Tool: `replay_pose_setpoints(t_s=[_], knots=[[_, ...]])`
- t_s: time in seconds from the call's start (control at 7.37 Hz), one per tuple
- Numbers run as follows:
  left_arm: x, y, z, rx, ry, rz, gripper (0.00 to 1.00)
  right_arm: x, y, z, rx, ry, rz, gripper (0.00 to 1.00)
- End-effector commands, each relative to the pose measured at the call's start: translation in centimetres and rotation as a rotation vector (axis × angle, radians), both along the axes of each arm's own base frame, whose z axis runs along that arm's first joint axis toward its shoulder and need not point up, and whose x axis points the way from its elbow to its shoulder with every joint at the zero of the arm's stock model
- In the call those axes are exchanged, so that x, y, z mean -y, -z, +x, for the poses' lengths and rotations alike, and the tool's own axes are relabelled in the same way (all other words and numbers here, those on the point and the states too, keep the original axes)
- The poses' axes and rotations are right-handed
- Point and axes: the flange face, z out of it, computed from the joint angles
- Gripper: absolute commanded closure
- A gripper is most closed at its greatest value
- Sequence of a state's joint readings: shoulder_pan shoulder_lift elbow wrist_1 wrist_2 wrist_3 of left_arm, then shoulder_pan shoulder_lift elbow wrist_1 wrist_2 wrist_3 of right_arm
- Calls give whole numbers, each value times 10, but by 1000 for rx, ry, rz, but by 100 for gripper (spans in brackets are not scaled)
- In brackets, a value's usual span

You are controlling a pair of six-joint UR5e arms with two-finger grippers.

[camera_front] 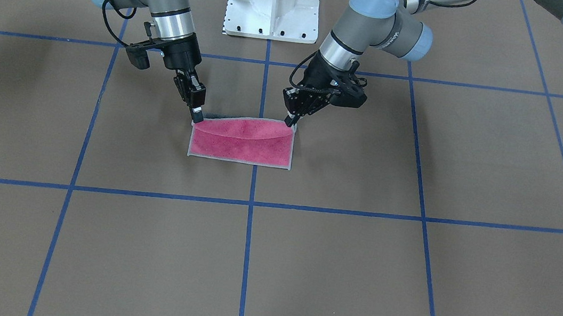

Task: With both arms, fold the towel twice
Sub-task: 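Lift the near corners with both grippers and carry them away from the robot, then lay the held edge onto the far edge and open both grippers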

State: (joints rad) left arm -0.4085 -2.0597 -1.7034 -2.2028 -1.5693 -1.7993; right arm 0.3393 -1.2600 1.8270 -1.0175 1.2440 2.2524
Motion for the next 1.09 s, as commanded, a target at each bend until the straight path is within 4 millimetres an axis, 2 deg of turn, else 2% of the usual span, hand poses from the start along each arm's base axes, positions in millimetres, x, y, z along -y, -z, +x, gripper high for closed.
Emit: replay_pose_setpoints(t_s=[0.0,0.27,0.54,0.95], knots=[[4,0,-2,2,7,1,100,9,-7,0,-13,-13,-5,100],[11,-4,9,18,10,-6,100,10,-12,-2,-22,-13,-8,100],[21,-4,28,37,13,-14,100,15,-9,-15,-25,-15,-9,100],[30,-6,24,41,24,-14,100,16,-9,-19,-27,-15,-9,100]])
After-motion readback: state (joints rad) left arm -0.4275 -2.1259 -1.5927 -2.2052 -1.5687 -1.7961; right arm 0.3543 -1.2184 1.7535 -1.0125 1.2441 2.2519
